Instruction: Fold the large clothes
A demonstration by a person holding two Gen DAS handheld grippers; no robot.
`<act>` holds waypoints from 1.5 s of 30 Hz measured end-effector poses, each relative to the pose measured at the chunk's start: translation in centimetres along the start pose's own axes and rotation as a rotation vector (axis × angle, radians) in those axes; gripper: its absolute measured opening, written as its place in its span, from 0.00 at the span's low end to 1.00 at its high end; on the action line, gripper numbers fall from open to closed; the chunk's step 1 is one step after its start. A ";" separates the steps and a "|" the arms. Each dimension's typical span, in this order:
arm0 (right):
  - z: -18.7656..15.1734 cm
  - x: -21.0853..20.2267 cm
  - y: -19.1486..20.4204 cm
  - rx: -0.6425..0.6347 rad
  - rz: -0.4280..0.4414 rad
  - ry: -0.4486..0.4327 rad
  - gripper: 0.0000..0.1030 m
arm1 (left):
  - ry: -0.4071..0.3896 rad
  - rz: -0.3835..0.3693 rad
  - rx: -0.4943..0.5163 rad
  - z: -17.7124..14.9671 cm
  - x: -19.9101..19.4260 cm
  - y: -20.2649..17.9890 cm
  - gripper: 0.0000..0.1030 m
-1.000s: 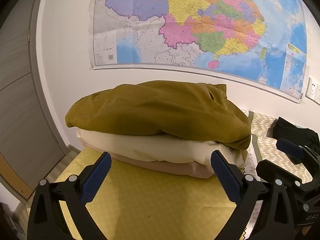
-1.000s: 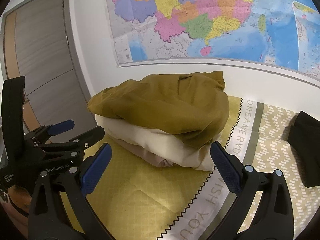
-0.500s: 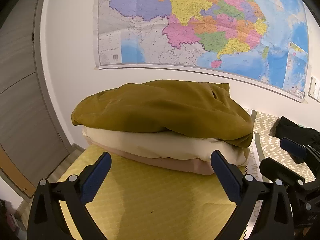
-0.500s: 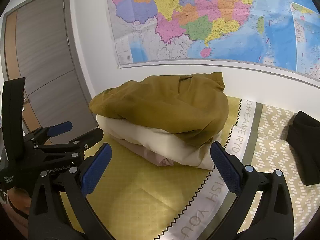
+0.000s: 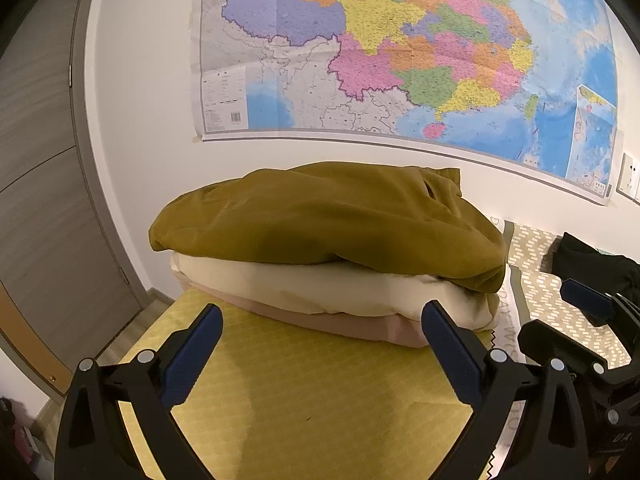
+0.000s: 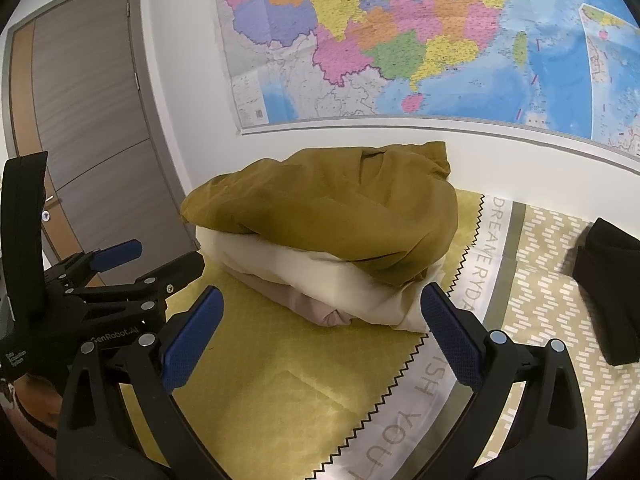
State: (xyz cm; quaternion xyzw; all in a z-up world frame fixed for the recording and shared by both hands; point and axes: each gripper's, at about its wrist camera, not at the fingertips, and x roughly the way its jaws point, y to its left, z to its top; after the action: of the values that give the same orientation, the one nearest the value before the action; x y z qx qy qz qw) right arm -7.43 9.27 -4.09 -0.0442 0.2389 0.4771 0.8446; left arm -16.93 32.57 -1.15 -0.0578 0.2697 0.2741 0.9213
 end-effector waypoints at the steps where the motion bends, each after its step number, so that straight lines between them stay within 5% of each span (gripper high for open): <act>1: 0.0 0.0 0.0 -0.001 0.000 0.002 0.95 | 0.002 -0.001 0.000 0.0 0.0 0.0 0.93; 45: -0.1 0.0 0.3 -0.002 0.008 0.007 0.95 | 0.015 -0.007 -0.002 0.0 0.2 0.3 0.93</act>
State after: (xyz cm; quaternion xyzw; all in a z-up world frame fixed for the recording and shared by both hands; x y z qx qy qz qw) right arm -7.74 9.44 -4.10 -0.0460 0.2415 0.4806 0.8418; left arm -16.92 32.89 -1.31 -0.0620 0.2761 0.2706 0.9201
